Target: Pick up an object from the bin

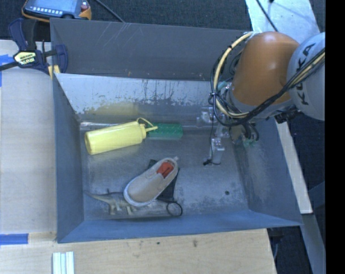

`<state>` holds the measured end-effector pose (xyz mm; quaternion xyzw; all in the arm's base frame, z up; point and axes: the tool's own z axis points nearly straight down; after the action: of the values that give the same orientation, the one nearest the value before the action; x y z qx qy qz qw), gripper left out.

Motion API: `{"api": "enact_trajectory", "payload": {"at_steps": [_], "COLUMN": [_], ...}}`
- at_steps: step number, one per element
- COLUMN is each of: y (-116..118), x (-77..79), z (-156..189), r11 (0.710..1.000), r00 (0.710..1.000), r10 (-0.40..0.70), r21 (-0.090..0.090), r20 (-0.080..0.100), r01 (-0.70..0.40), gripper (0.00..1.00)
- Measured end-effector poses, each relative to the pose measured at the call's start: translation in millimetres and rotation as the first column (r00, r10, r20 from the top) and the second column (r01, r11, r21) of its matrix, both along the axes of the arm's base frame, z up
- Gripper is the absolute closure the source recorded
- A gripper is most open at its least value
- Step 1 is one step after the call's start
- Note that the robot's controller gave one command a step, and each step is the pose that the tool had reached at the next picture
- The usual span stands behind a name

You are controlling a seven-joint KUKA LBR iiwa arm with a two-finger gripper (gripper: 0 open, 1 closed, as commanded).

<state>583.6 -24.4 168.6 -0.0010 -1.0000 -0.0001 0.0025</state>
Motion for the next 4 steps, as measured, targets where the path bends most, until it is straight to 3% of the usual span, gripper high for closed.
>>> {"api": "enact_trajectory", "payload": {"at_steps": [2, 3, 4], "y": [1, 22, 68], "x": [1.5, 23.7, -22.0], "z": [4, -49, -69], "r11": [1.0, 0.97, 0.974], "r00": [1.0, 0.969, 0.974], "r10": [0.002, 0.245, 0.226], "r21": [-0.001, 0.001, -0.002], "r20": [0.009, 0.015, 0.008], "r01": [-0.002, -0.245, -0.226], "gripper": [0.0, 0.0, 0.0]}}
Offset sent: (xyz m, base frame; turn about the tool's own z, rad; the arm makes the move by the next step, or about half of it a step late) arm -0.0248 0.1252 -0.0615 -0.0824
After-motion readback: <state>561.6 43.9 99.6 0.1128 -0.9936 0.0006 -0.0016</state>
